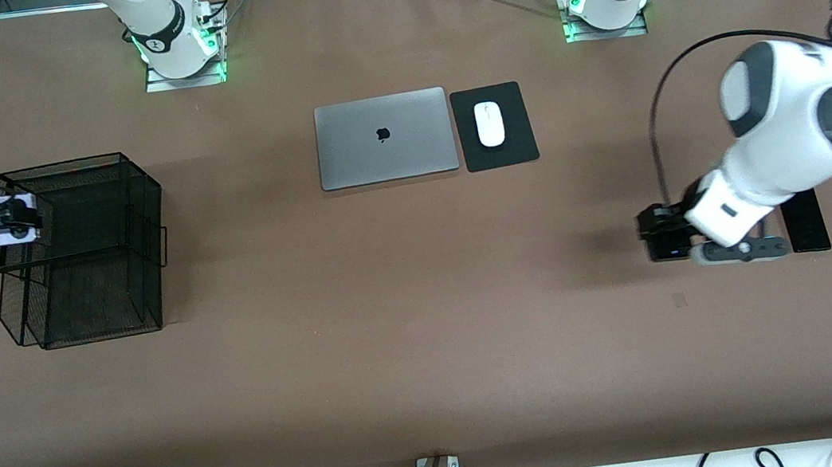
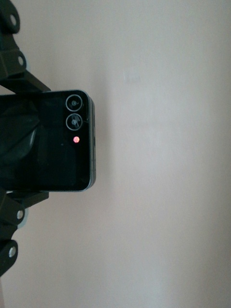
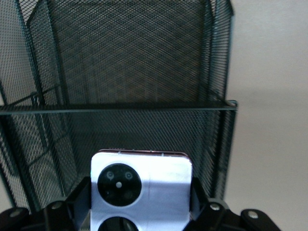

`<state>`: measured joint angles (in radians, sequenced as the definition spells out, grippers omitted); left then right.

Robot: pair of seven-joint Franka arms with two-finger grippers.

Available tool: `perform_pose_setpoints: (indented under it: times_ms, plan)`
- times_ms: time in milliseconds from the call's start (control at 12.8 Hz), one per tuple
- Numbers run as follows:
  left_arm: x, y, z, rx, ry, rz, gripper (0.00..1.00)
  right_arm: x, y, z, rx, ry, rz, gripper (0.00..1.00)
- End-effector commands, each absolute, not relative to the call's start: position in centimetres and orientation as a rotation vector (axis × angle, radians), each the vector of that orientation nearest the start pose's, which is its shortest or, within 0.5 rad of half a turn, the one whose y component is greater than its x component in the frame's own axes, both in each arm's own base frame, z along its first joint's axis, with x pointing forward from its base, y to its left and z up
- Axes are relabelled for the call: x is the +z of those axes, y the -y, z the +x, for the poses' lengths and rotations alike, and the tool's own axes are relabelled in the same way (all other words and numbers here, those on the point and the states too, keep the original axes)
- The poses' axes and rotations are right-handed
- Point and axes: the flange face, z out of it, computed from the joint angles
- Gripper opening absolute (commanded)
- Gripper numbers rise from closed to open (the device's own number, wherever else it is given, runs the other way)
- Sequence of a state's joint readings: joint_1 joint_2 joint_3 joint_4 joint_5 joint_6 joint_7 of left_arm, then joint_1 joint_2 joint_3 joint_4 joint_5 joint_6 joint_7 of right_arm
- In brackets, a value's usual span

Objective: Place phones with both arms
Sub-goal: 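Carry the white phone to the basket while the left gripper lifts the flip phone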

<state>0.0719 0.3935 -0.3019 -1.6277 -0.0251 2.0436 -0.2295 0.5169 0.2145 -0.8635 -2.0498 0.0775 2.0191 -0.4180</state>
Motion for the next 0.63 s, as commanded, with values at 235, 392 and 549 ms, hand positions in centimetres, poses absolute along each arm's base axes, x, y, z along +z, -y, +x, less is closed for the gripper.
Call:
perform_pose_setpoints:
  times_ms: [235,392,549]
  plan:
    - [35.6,31.4,67.8,0.058,0.284,-3.339,0.45,32.9,18.8,51.1,0.24,0.034,-3.151,0.84]
    - [34.0,36.6,67.1,0.017,0.302,-3.346,0.45,33.0,18.5,51.2,0.251,0.039,-3.147,1.0]
    - [31.8,41.8,65.5,-0.136,0.292,-3.353,0.47,34.0,18.1,51.9,0.236,0.057,-3.15,1.0]
